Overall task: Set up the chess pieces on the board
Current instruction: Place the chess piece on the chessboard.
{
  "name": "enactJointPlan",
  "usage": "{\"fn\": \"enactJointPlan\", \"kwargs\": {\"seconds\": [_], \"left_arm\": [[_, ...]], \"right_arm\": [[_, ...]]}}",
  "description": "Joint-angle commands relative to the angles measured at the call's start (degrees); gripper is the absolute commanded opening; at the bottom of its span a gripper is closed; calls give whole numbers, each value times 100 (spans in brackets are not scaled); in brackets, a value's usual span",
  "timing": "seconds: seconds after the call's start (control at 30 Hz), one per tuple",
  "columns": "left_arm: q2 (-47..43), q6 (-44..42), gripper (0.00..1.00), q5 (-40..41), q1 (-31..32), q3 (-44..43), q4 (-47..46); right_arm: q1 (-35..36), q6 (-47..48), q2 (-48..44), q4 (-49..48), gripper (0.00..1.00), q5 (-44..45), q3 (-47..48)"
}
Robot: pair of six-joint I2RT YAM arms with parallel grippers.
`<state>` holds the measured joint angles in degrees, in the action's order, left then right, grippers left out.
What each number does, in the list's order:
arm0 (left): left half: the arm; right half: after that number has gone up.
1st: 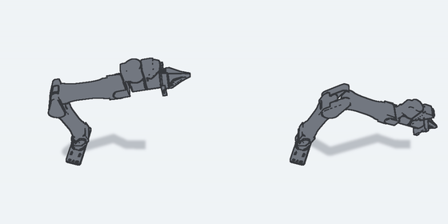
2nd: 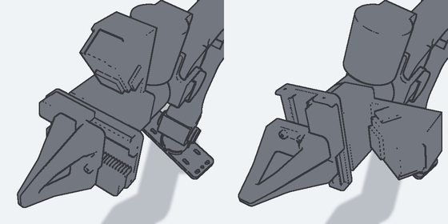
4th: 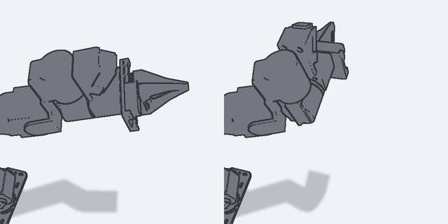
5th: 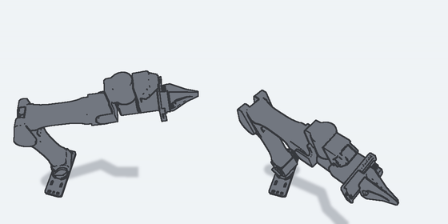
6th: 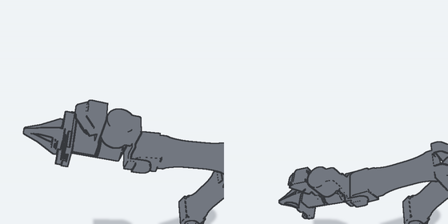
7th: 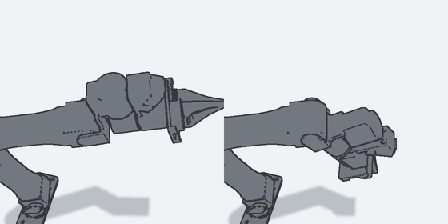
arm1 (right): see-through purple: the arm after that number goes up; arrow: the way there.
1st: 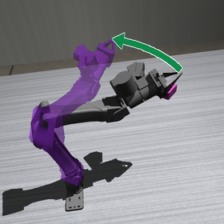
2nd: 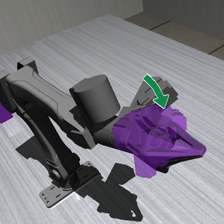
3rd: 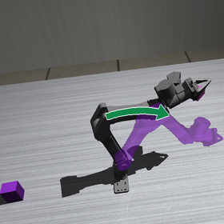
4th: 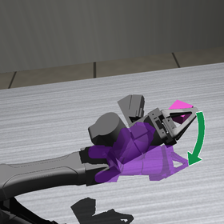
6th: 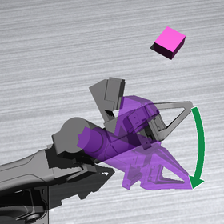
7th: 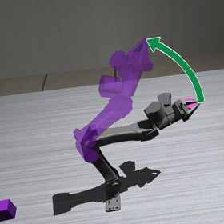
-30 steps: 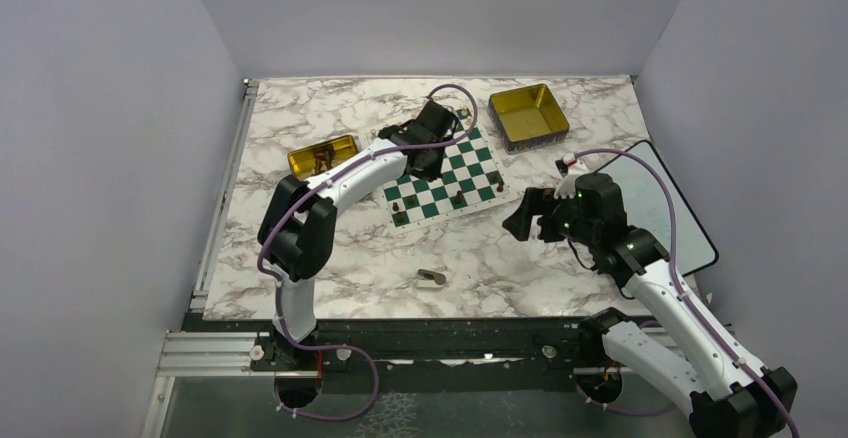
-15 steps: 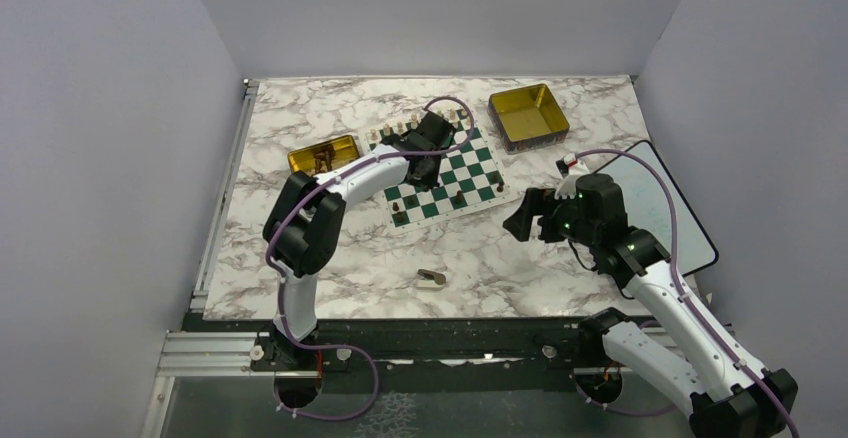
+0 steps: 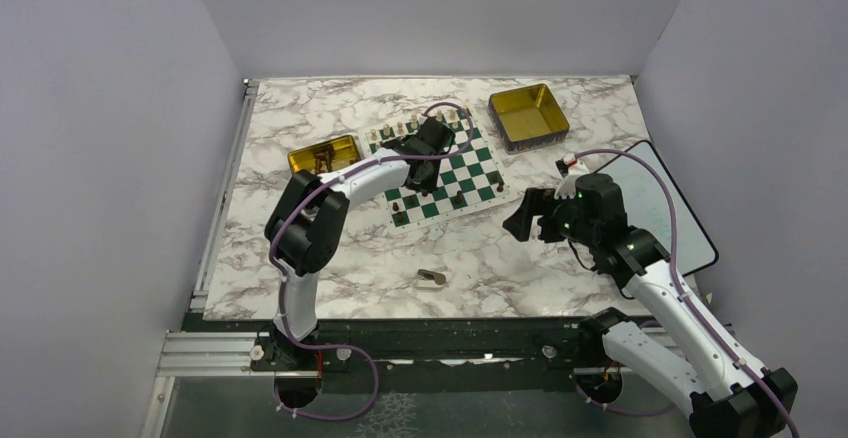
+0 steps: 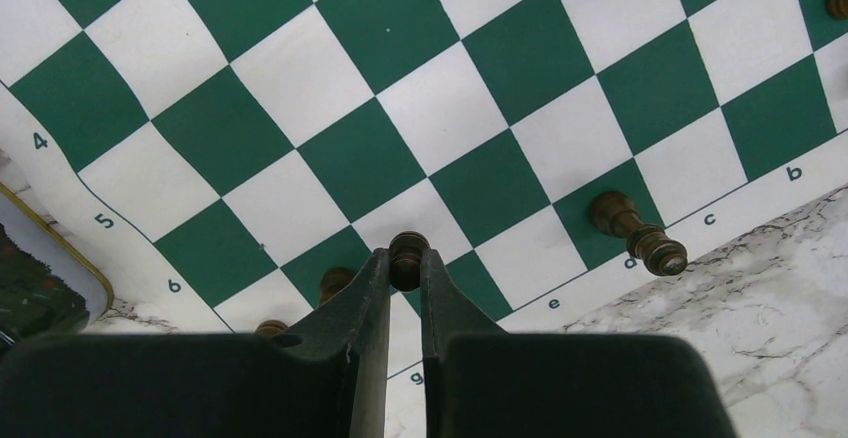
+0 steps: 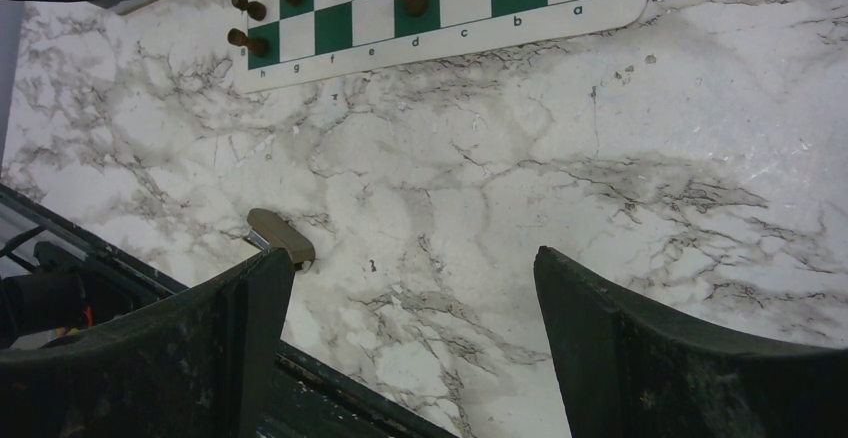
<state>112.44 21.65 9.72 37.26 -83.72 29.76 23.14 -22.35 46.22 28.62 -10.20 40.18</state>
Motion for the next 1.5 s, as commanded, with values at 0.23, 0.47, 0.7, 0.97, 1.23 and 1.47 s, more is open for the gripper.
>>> {"fn": "enactJointPlan", "kwargs": {"seconds": [0.23, 0.47, 0.7, 0.97, 1.23, 1.47], "left_arm": [[112, 42, 12, -41, -1, 144, -198], [118, 28, 13, -75, 1, 181, -207], [107, -27, 12, -84, -2, 167, -251], [181, -12, 12, -118, 1, 114, -251], [179, 60, 19, -157, 1, 72, -273], [-34, -98, 28, -119, -2, -27, -128]], "right_arm": [[-25, 57, -41, 98, 96, 27, 102], [-27, 12, -19, 45, 96, -13, 54], [-23, 22, -54, 71, 96, -11, 33], [-22, 28, -42, 48, 96, -19, 39], [-21, -23, -54, -25, 96, -45, -31], [-27, 34, 12, -28, 96, -128, 74]]}}
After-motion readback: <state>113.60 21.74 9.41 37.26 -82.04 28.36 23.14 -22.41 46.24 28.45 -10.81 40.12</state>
